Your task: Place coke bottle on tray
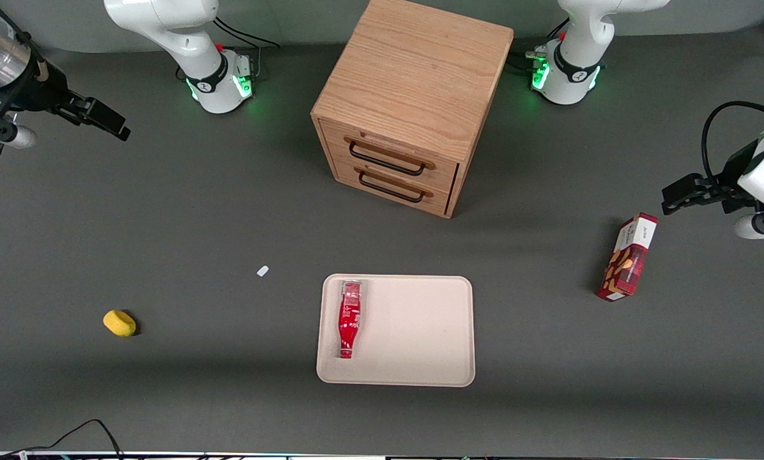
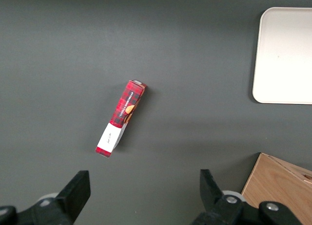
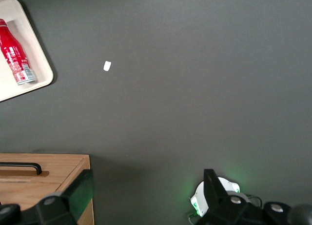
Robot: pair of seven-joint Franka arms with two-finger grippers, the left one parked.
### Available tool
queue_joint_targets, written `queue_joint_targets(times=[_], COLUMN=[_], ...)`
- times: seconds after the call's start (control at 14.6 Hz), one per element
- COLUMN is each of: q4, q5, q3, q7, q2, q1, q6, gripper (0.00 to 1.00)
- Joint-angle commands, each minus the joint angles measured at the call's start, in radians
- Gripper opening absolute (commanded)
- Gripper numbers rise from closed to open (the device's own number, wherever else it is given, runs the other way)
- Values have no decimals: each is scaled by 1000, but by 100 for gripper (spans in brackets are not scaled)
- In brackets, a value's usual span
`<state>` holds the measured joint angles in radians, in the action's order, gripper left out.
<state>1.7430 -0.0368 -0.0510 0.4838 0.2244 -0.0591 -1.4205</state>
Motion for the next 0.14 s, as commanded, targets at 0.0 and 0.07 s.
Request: queue_joint_targets(times=[0.0, 0.07], q4=[-9, -34], q5=[-15, -14], q3=[16, 17], q7=[4, -5], q2=[4, -11], q1=[-8, -8], q6=[-14, -12], gripper=[100, 100])
